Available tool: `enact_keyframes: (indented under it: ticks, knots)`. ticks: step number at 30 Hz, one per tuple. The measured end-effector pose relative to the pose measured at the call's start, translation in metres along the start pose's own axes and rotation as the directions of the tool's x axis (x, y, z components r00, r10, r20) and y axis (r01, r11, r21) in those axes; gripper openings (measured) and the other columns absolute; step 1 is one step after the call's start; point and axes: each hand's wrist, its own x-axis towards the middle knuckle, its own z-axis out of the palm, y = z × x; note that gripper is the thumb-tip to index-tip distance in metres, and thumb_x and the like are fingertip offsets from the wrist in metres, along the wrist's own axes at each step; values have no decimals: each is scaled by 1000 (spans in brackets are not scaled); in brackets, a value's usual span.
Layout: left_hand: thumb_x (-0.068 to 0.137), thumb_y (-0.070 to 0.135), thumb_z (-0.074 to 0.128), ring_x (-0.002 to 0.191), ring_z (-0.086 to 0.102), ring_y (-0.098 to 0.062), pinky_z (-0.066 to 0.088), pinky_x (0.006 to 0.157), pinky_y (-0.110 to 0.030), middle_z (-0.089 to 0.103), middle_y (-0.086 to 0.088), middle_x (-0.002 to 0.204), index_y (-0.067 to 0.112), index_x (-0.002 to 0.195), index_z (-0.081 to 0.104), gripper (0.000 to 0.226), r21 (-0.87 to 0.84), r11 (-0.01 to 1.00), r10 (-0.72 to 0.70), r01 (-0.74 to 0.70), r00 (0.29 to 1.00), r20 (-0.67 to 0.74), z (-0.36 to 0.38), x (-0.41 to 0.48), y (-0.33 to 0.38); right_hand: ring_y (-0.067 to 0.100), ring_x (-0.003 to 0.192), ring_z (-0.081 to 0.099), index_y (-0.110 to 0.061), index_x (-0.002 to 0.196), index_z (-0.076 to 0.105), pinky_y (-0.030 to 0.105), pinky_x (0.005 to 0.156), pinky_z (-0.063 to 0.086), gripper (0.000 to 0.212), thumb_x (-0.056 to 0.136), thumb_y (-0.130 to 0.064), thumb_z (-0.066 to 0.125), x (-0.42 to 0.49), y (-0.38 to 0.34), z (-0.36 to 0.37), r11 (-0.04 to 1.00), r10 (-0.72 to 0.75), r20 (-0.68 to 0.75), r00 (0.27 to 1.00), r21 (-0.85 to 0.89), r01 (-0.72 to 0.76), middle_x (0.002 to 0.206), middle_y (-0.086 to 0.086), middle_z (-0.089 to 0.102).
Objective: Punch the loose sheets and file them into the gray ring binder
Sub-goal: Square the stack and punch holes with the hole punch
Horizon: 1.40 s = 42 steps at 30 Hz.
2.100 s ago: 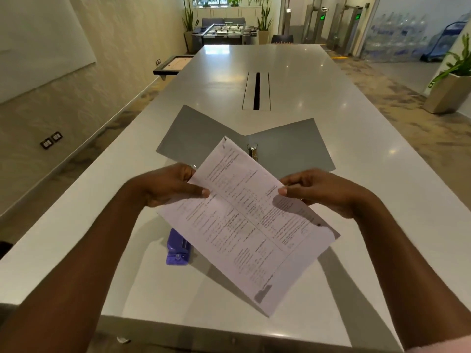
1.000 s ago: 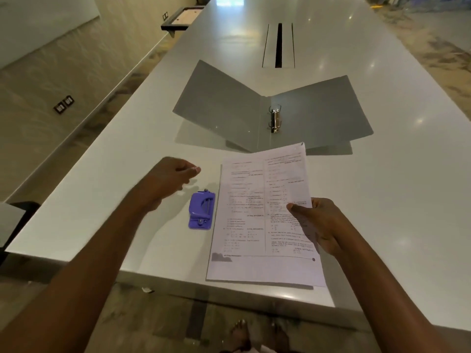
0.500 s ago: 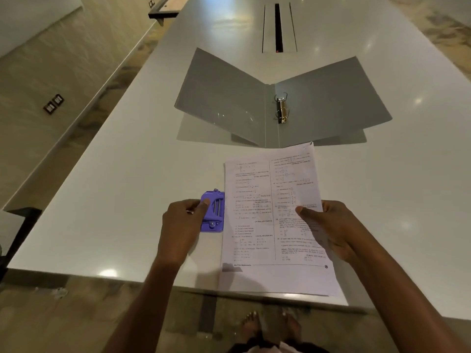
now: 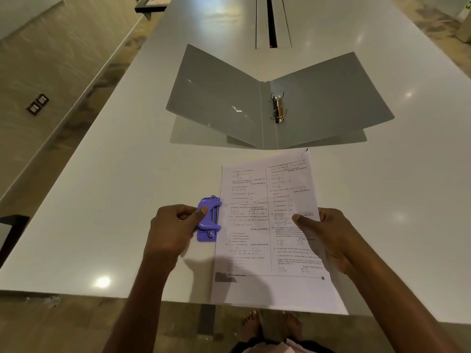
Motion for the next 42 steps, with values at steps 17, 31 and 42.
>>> enact_keyframes:
  ticks: [17,31,42]
  knots:
    - [91,25,81,61,66,-21,55,63,-37,72,-12,76,10,94,72,18,-29,999,27,-26,997,68,-2,21,-14,32,92,80,-3,115,75,45,82,65,19,98,-9,68,20,-4,5,999,-9,29,1000,-47,10,108,14,81]
    - [90,25,82,60,64,-22,56,64,-37,69,-6,68,11,92,71,18,-11,999,41,-40,995,92,-2,26,-17,23,83,81,-7,108,77,31,65,64,14,98,-7,67,10,0,1,997,-18,22,1000,-69,20,97,5,83]
    - [91,22,81,58,63,-20,55,63,-35,70,-10,71,10,93,70,17,-22,999,44,-42,993,110,-4,26,-13,28,88,81,-6,111,77,42,78,66,16,98,-7,67,20,-6,8,995,-52,17,998,-82,54,103,9,82]
